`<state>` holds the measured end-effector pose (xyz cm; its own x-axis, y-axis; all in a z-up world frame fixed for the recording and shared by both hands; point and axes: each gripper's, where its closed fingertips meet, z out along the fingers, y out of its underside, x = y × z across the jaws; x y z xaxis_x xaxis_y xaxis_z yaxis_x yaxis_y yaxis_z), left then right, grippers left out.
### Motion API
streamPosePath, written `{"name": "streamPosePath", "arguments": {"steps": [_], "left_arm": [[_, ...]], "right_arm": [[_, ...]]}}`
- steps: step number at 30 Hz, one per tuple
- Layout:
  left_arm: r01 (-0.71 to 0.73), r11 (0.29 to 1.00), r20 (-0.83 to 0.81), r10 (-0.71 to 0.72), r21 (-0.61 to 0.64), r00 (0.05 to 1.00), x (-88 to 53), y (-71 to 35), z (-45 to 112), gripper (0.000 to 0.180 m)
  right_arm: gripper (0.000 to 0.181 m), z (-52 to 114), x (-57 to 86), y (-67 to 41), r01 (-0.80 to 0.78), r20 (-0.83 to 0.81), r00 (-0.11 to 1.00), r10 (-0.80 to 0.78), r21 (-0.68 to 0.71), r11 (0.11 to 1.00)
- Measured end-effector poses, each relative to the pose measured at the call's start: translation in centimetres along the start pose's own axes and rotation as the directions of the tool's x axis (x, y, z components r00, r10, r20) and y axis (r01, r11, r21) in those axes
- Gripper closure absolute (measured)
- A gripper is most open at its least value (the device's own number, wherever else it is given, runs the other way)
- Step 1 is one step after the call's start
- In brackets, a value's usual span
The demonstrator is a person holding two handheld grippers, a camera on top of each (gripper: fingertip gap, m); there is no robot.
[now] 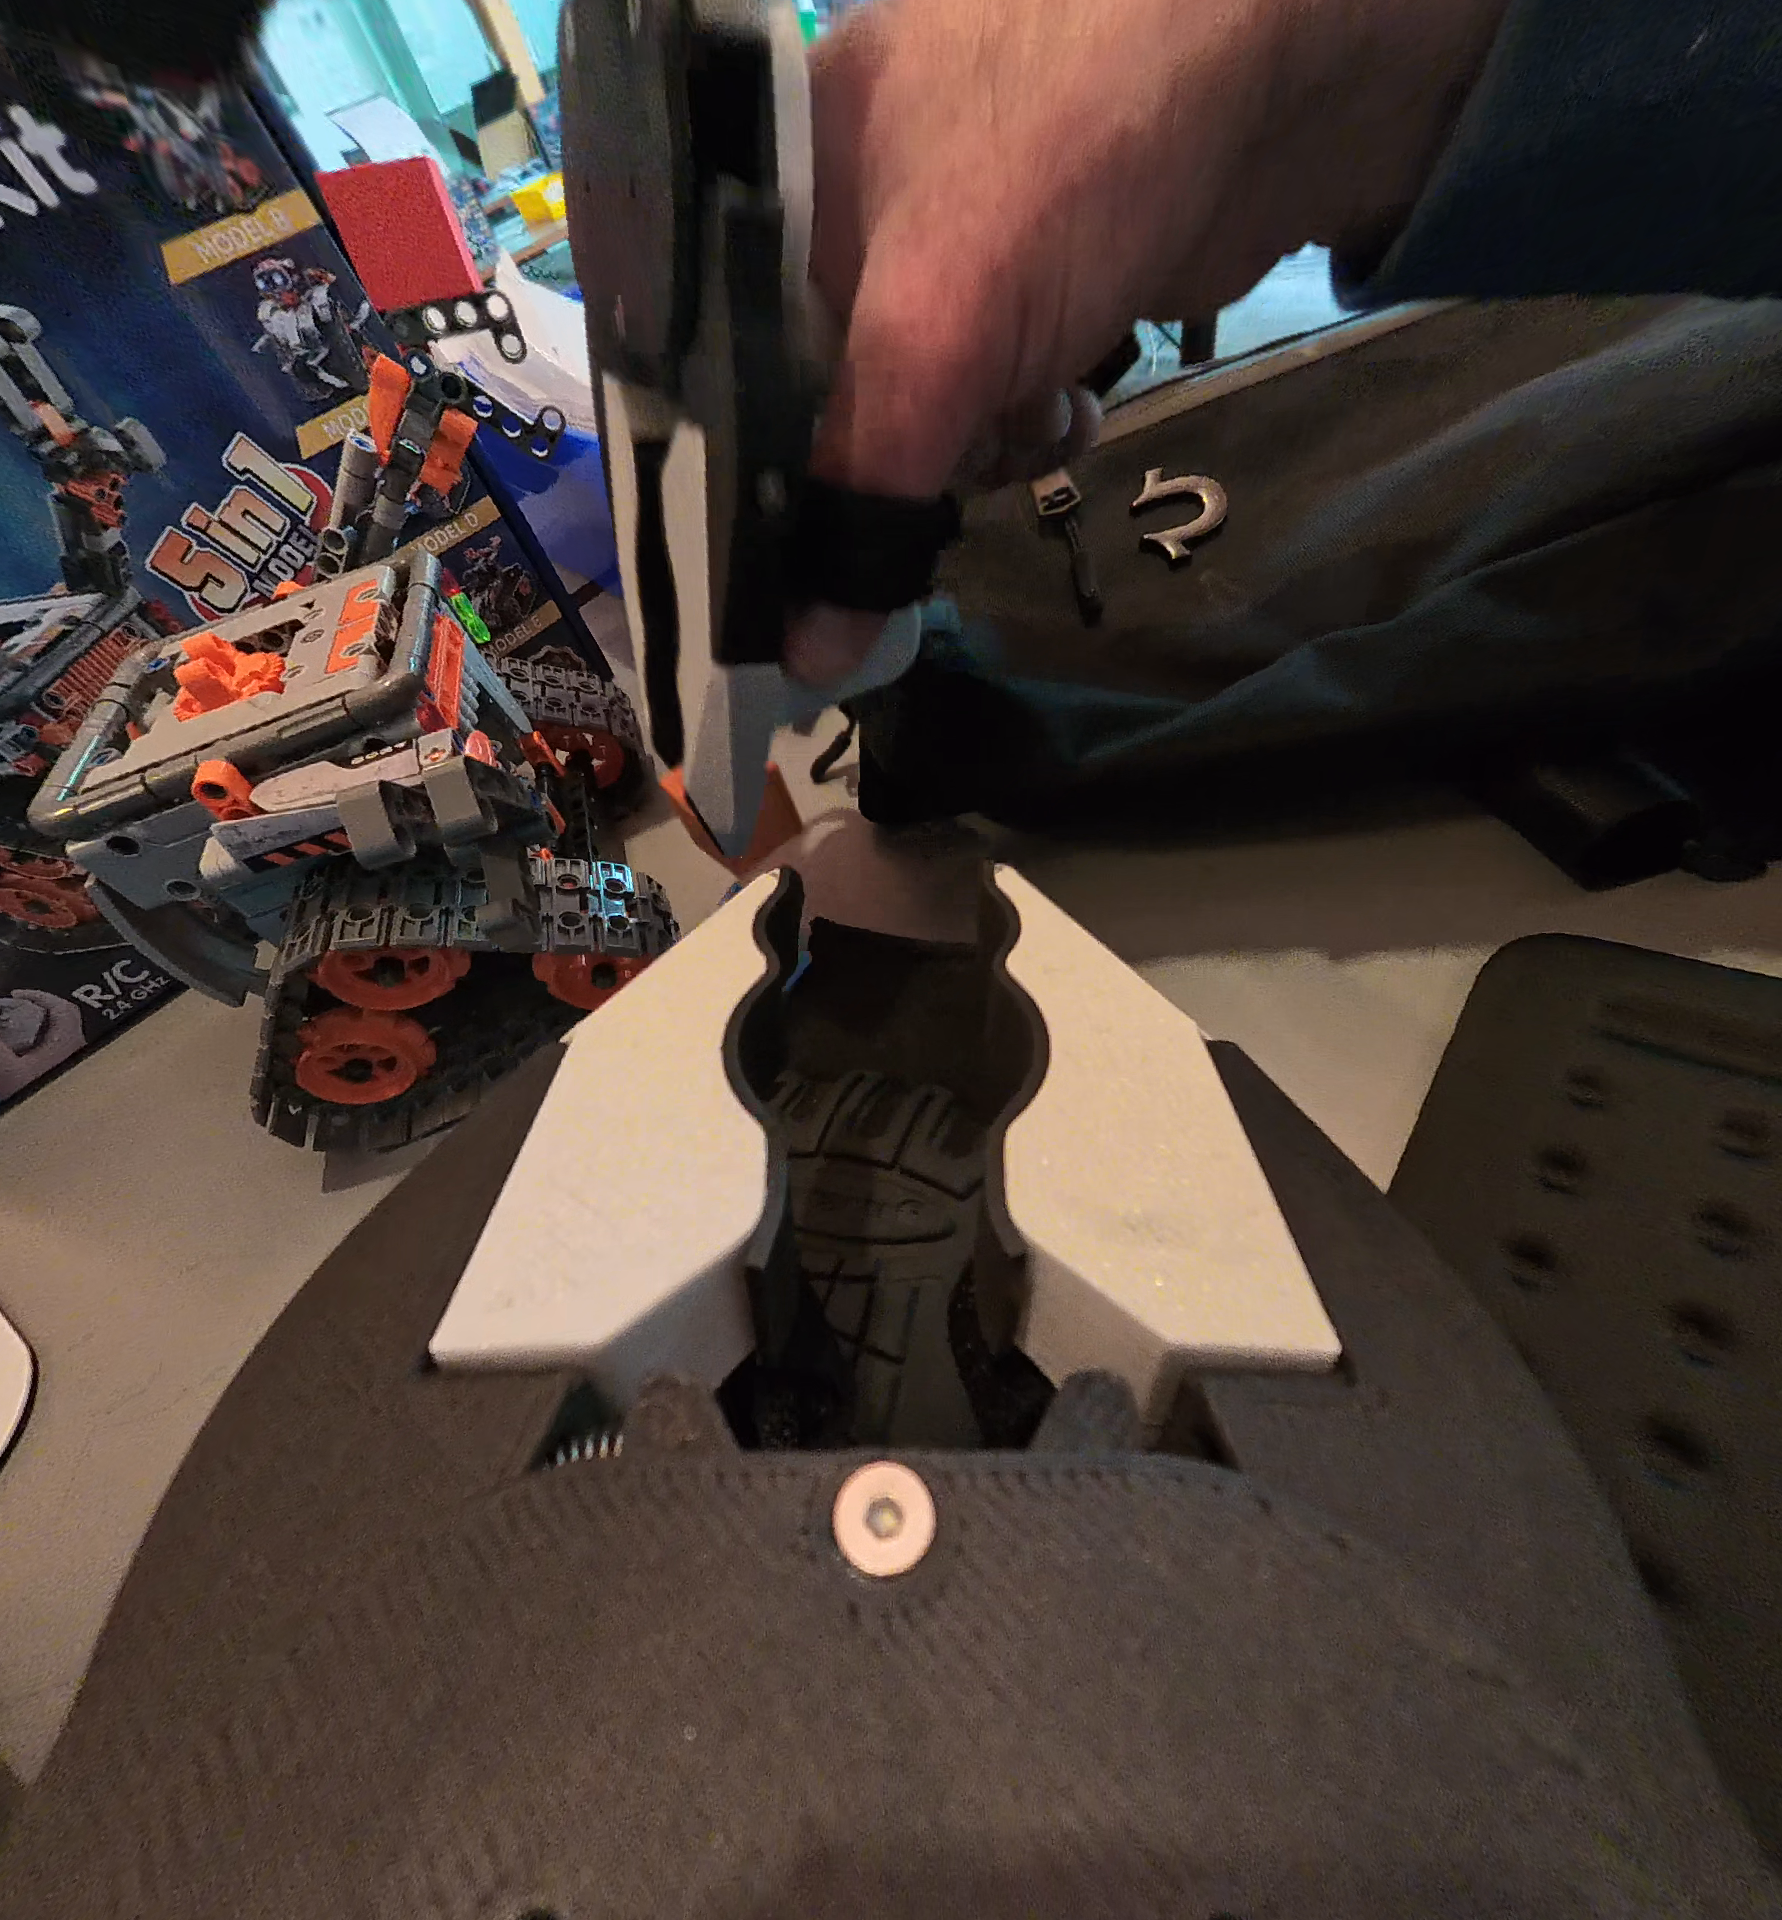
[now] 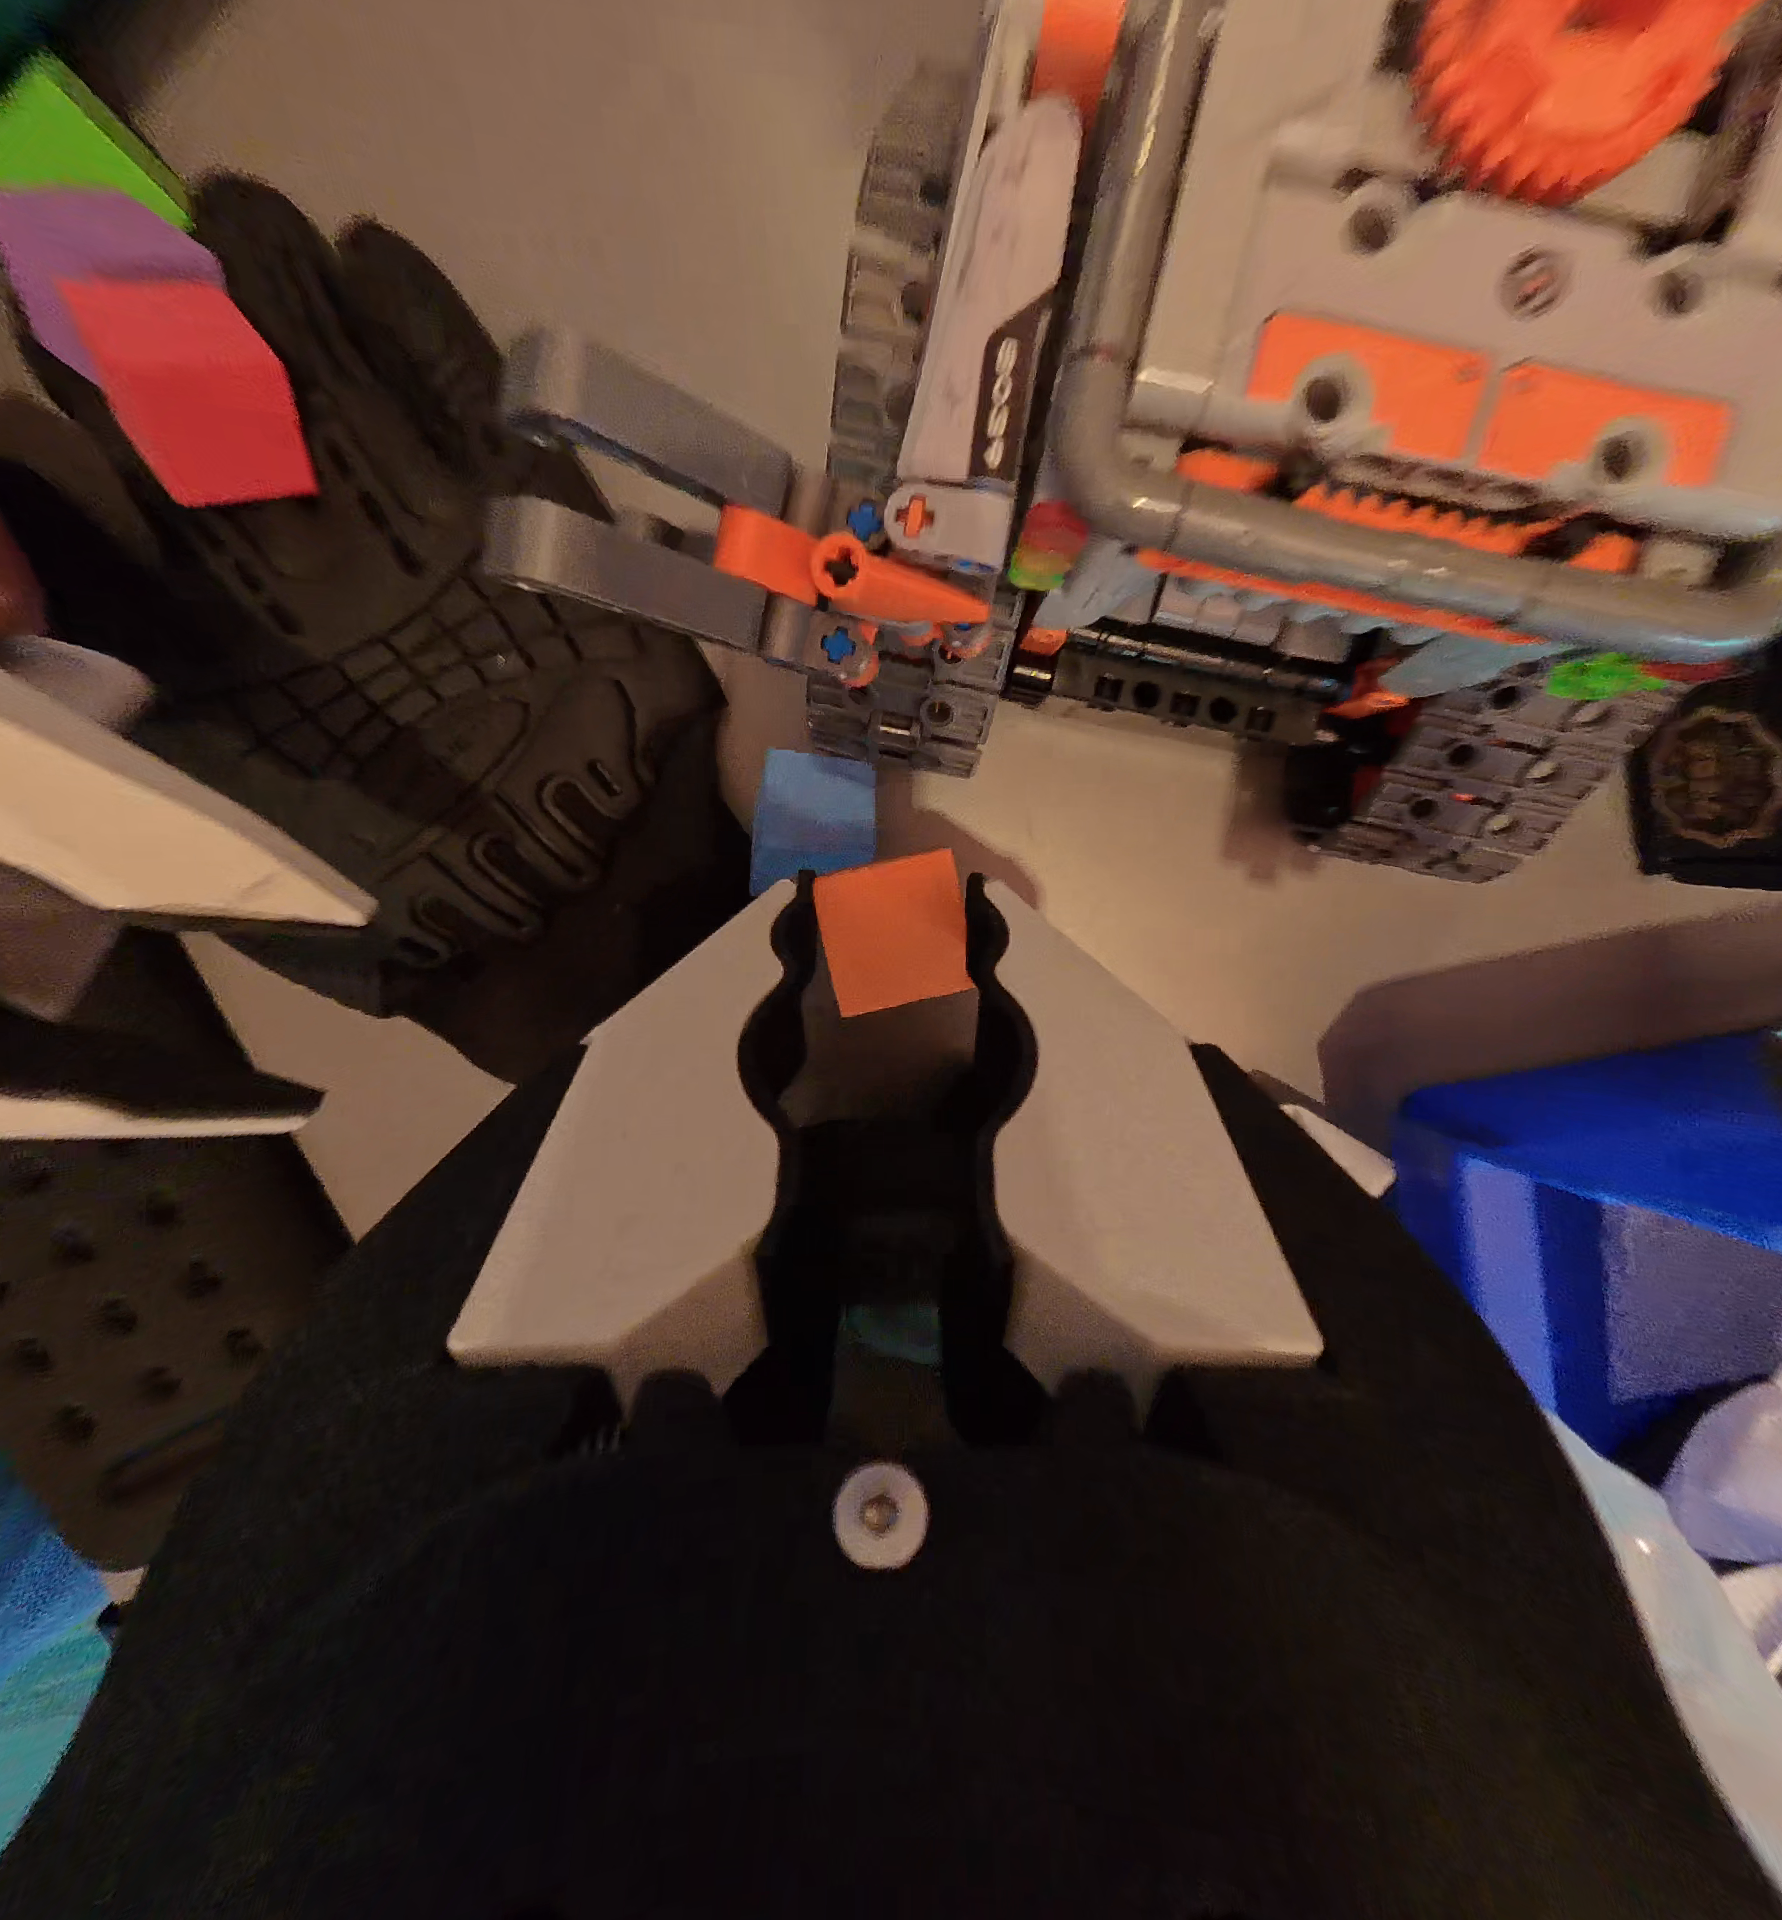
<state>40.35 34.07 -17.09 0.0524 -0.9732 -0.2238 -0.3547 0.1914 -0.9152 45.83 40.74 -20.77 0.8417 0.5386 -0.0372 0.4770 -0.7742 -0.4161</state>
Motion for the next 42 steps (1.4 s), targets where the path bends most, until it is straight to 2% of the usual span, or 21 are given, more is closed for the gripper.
{"name": "streamPosePath", "arguments": {"steps": [7,13,23,28,32,38,42], "left_arm": [[0.004,1.0,0.008,-0.004,0.005,1.0,-0.1,-0.1,0.0,0.147],[0.014,0.999,0.068,-0.016,0.033,0.998,-1.2,-0.7,-0.5,0.144],[0.016,1.0,0.081,-0.017,0.012,0.997,-1.4,-0.3,-0.3,0.143],[0.027,1.0,0.09,-0.028,0.008,0.996,-1.7,-0.1,-0.3,0.143],[0.043,0.999,0.156,-0.045,0.017,0.987,-3.0,-0.5,-0.7,0.139],[0.129,0.992,0.257,-0.125,0.002,0.958,-5.9,-0.7,-0.4,0.123],[0.206,0.978,0.279,-0.194,-0.015,0.941,-7.5,-0.5,0.7,0.124]], "right_arm": [[0.154,-8.1,0.6,-3.3,0.01,-0.01,1.0,-0.009,0.176,0.984],[0.154,-16.4,5.4,-5.8,-0.003,-0.128,0.991,0.04,0.281,0.96],[0.153,-15.6,9.6,-6.6,-0.083,-0.067,0.993,0.1,0.219,0.972],[0.153,-15.1,10.2,-6.5,-0.08,-0.08,0.992,0.098,0.201,0.976],[0.154,-16.0,7.8,-5.9,-0.044,-0.026,0.998,0.05,0.219,0.975],[0.153,-11.8,2.8,0.4,0.019,0.081,0.997,-0.022,0.04,0.999],[0.152,-8.2,1.4,5.0,0.027,0.096,0.995,-0.023,-0.042,0.999]]}}
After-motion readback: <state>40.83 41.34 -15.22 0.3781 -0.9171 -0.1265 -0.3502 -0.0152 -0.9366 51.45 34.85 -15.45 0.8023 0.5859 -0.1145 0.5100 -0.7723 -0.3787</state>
